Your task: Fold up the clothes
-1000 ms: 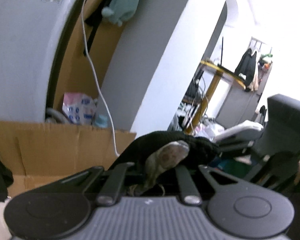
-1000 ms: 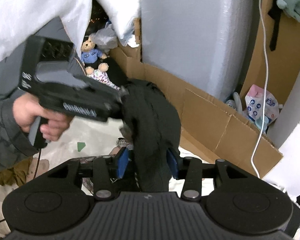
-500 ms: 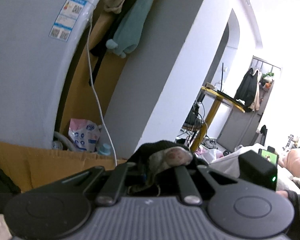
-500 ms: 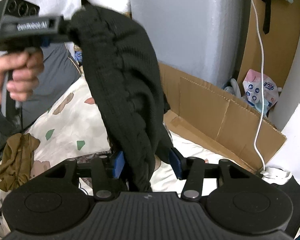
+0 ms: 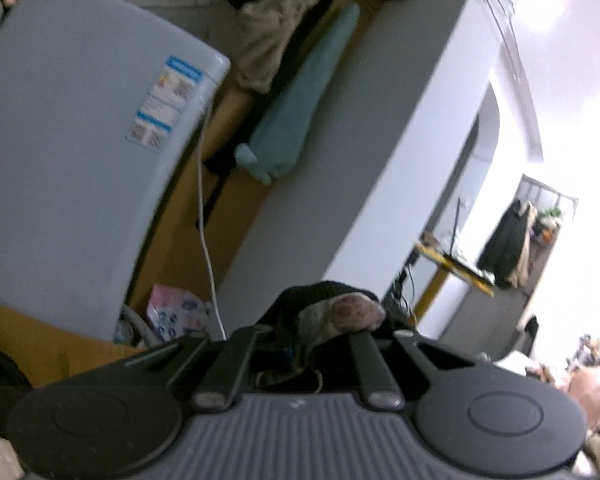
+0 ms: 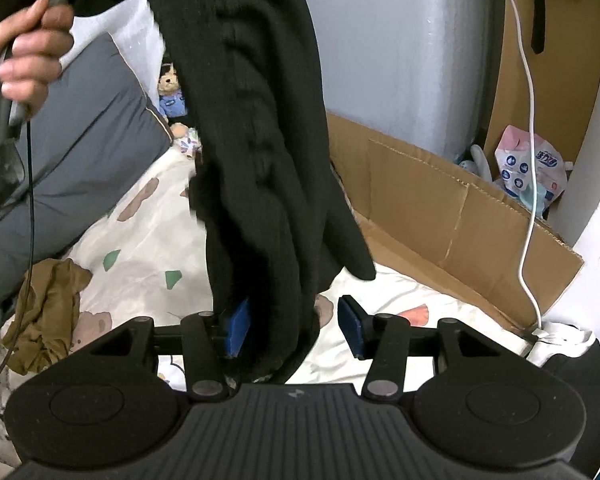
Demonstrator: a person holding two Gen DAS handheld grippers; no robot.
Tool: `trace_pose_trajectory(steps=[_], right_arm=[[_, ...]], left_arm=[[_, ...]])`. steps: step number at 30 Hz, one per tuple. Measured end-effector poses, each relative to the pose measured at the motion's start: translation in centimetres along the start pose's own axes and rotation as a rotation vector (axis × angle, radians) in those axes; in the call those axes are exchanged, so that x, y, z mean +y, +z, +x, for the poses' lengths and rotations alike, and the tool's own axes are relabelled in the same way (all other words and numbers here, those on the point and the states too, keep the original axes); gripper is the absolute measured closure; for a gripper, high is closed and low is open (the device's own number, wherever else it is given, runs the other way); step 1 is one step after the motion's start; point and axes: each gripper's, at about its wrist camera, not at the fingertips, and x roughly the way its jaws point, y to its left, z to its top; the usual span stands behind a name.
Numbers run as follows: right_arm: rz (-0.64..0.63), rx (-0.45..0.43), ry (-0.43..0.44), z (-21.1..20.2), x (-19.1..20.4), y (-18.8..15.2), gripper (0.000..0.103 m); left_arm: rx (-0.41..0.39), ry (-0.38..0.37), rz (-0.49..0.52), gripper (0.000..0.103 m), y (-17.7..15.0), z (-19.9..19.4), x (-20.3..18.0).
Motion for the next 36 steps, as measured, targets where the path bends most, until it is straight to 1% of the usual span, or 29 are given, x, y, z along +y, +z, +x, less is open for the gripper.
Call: trace_pose_trajectory(steps=[3, 5, 9, 12, 14, 15, 16, 18, 20, 22, 23, 25, 27, 29, 31, 32, 33, 34, 36], right_arm=[[-0.01, -0.029, 0.022, -0.8, -0.3, -0.2, 0.05], [0.01, -0.051, 0.041, -1.5, -0.8, -0.1, 0.05], [0.043, -0.096, 0.096, -3.2, -1.8, 0.0, 0.05], [0.041, -0.143, 0.147, -5.3, -2.1, 0.0, 0.049], [0.044, -0.16, 0.182, -6.0, -2.1, -0.2, 0.048], [0.046, -0.164, 0.21, -6.2, -2.0, -0.4, 0.045], [0.042, -0.158, 0.219, -6.1, -1.7, -0.6, 0.042], [0.023, -0.13, 0.217, -5.4, -1.0, -0.8, 0.042], [-0.011, -0.082, 0.203, -3.6, 0.8, -0.8, 0.042], [-0.019, -0.07, 0.204, -2.3, 2.3, -0.5, 0.042], [-0.025, -0.069, 0.186, -1.8, 2.8, -0.2, 0.042], [-0.031, -0.076, 0.128, -0.8, 4.0, 0.7, 0.042], [-0.004, -0.1, 0.102, -0.1, 4.1, 1.7, 0.042], [0.043, -0.133, 0.101, 0.0, 4.0, 2.4, 0.042], [0.09, -0.171, 0.118, 0.0, 3.8, 2.9, 0.042], [0.091, -0.179, 0.127, -0.1, 3.8, 3.0, 0.045], [0.087, -0.186, 0.141, -0.1, 3.9, 3.2, 0.062], [0.083, -0.19, 0.149, -0.2, 4.0, 3.3, 0.076], [0.069, -0.202, 0.126, -0.9, 4.3, 3.5, 0.078]], left_arm=[[-0.005, 0.004, 0.035, 0.096, 1.2, -0.4, -1.1], [-0.006, 0.005, 0.053, 0.096, 1.9, -0.6, -1.8], [-0.03, 0.024, 0.062, 0.096, 3.1, -1.2, -2.7], [-0.042, 0.035, 0.058, 0.096, 3.8, -1.9, -3.1], [-0.051, 0.044, 0.059, 0.096, 4.2, -2.4, -3.4], [-0.055, 0.045, 0.059, 0.096, 4.4, -2.5, -3.6], [-0.062, 0.045, 0.062, 0.096, 4.6, -2.8, -3.9], [-0.071, 0.041, 0.066, 0.096, 4.9, -3.2, -4.3], [-0.076, 0.036, 0.067, 0.096, 5.1, -3.5, -4.7], [-0.08, 0.032, 0.069, 0.096, 5.3, -4.0, -5.0], [-0.083, 0.029, 0.071, 0.096, 5.4, -4.2, -5.2], [-0.088, 0.029, 0.076, 0.096, 5.6, -4.8, -5.7], [-0.091, 0.029, 0.078, 0.096, 5.7, -5.2, -6.0], [-0.093, 0.027, 0.083, 0.096, 5.8, -5.8, -6.5], [-0.096, 0.024, 0.095, 0.096, 5.8, -6.7, -7.1], [-0.1, 0.025, 0.101, 0.096, 5.8, -7.3, -7.4], [-0.102, 0.026, 0.104, 0.096, 5.9, -7.6, -7.5], [-0.106, 0.029, 0.105, 0.096, 5.9, -8.0, -7.5], [-0.117, 0.036, 0.108, 0.096, 6.1, -9.0, -7.6]])
